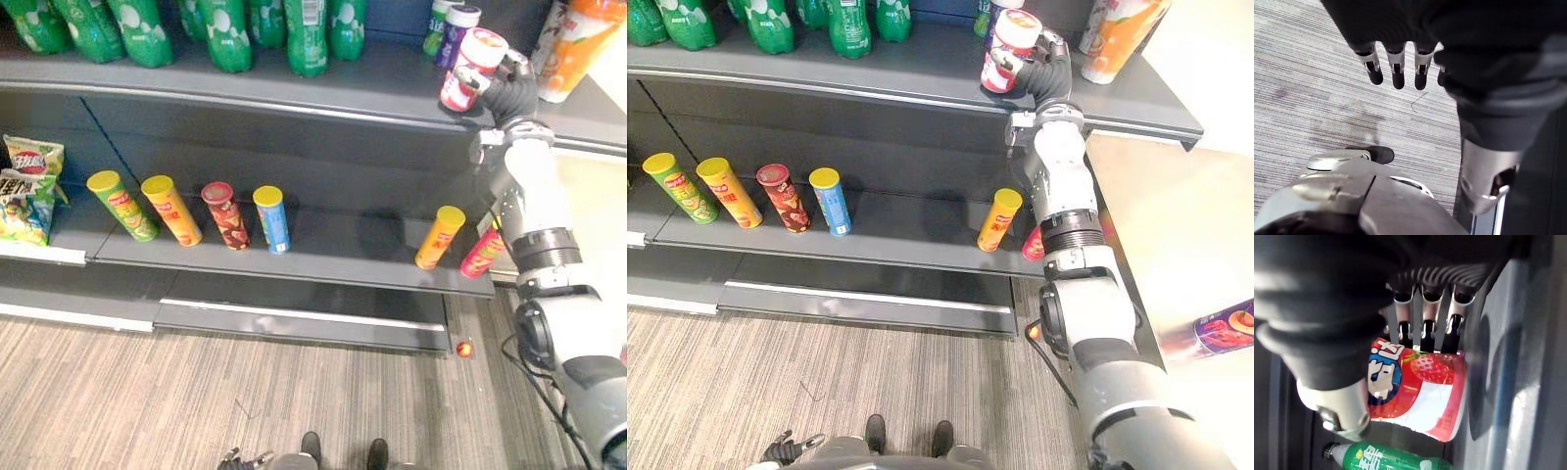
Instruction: Put the gum and the chips on the shelf.
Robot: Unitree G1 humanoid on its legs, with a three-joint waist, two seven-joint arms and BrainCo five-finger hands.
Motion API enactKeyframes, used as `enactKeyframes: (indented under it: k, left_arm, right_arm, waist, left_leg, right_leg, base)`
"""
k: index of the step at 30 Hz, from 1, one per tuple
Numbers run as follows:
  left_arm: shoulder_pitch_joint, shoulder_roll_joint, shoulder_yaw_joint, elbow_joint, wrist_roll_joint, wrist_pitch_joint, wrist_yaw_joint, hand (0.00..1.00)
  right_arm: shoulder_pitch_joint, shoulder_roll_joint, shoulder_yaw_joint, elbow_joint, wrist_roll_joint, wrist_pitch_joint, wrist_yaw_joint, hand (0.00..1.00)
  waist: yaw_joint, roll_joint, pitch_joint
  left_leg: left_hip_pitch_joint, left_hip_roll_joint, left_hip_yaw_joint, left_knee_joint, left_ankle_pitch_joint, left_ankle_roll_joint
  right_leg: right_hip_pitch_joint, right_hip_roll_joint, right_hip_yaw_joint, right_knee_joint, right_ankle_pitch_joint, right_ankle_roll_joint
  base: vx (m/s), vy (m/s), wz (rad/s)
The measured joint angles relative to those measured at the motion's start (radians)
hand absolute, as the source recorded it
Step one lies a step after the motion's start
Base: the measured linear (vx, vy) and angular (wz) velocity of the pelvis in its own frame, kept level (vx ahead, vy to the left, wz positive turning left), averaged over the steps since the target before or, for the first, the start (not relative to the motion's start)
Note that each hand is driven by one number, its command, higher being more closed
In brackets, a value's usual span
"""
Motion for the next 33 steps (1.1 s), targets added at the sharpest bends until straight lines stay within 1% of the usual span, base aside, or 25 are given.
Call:
enactKeyframes:
  k: [2, 3, 10, 20, 22, 24, 26, 29, 33]
  left_arm:
    - [-0.001, 0.000, -0.002, 0.001, 0.000, 0.000, 0.001, 0.00]
    - [-0.002, 0.001, -0.004, 0.001, 0.000, 0.000, 0.001, 0.00]
    - [-0.012, 0.004, -0.012, 0.002, 0.000, 0.000, 0.004, 0.00]
    - [-0.013, 0.008, -0.028, 0.002, 0.000, 0.000, 0.010, 0.00]
    - [-0.014, 0.008, -0.028, 0.000, 0.000, 0.000, 0.011, 0.00]
    - [-0.016, 0.009, -0.028, 0.002, 0.000, 0.000, 0.012, 0.00]
    - [-0.016, 0.009, -0.028, 0.003, 0.001, 0.000, 0.012, 0.00]
    - [-0.016, 0.010, -0.027, 0.005, 0.001, 0.000, 0.013, 0.00]
    - [-0.015, 0.009, -0.026, 0.006, 0.014, -0.002, 0.023, 0.00]
  right_arm:
    - [-0.006, 0.000, -0.001, 0.010, 0.000, -0.002, -0.004, 1.00]
    - [-0.013, 0.000, -0.006, 0.022, 0.000, -0.003, -0.006, 0.00]
    - [-0.039, 0.000, -0.058, 0.044, 0.000, -0.014, -0.010, 0.00]
    - [-0.038, 0.000, -0.058, 0.034, -0.001, -0.015, -0.010, 0.00]
    - [-0.030, 0.000, -0.056, 0.027, -0.001, -0.015, -0.010, 0.00]
    - [-0.016, 0.000, -0.053, -0.006, -0.004, -0.013, -0.012, 0.00]
    - [0.022, 0.000, -0.047, -0.065, -0.032, -0.013, -0.018, 0.00]
    - [0.080, 0.000, -0.047, -0.153, -0.038, -0.014, -0.037, 0.00]
    - [0.134, 0.000, -0.060, -0.257, -0.063, -0.029, -0.065, 0.00]
  waist:
    - [0.000, 0.000, 0.000]
    - [0.001, 0.000, 0.000]
    - [0.004, 0.000, 0.016]
    - [0.004, -0.001, 0.017]
    - [0.005, -0.001, 0.025]
    - [0.002, -0.002, 0.025]
    - [-0.001, -0.002, 0.025]
    - [-0.004, -0.003, 0.024]
    - [-0.010, -0.004, 0.024]
  left_leg:
    - [-0.001, 0.000, 0.000, 0.000, 0.000, 0.000]
    - [-0.001, 0.000, 0.000, 0.000, 0.000, -0.001]
    - [-0.002, 0.000, 0.000, 0.000, -0.001, -0.001]
    - [0.002, 0.001, 0.003, 0.000, -0.001, -0.002]
    - [0.015, 0.001, 0.004, 0.000, -0.005, -0.002]
    - [0.011, 0.002, 0.006, 0.000, -0.004, 0.000]
    - [0.011, 0.003, 0.003, 0.000, -0.004, 0.000]
    - [0.010, 0.005, -0.001, 0.000, -0.004, 0.000]
    - [0.010, 0.009, -0.005, 0.001, -0.003, 0.001]
  right_leg:
    - [0.000, 0.000, 0.000, 0.000, 0.000, 0.000]
    - [0.000, 0.000, -0.001, -0.001, 0.000, 0.000]
    - [0.000, 0.000, -0.001, -0.002, 0.000, 0.001]
    - [0.004, 0.000, 0.001, -0.006, 0.001, -0.001]
    - [0.019, 0.001, 0.002, -0.009, 0.000, 0.000]
    - [0.013, 0.002, 0.006, -0.010, 0.002, 0.000]
    - [0.013, 0.002, 0.006, -0.010, 0.003, 0.000]
    - [0.013, 0.004, 0.006, -0.011, 0.003, 0.000]
    - [0.013, 0.008, 0.004, -0.011, 0.004, 0.000]
  base:
    - [0.00, 0.000, 0.00]
    - [0.00, 0.000, 0.00]
    - [0.00, 0.000, 0.00]
    - [0.00, 0.000, 0.00]
    - [0.00, 0.000, 0.00]
    - [0.00, 0.000, -0.03]
    - [0.00, 0.000, 0.00]
    - [0.00, 0.000, 0.00]
    - [0.00, 0.000, 0.00]
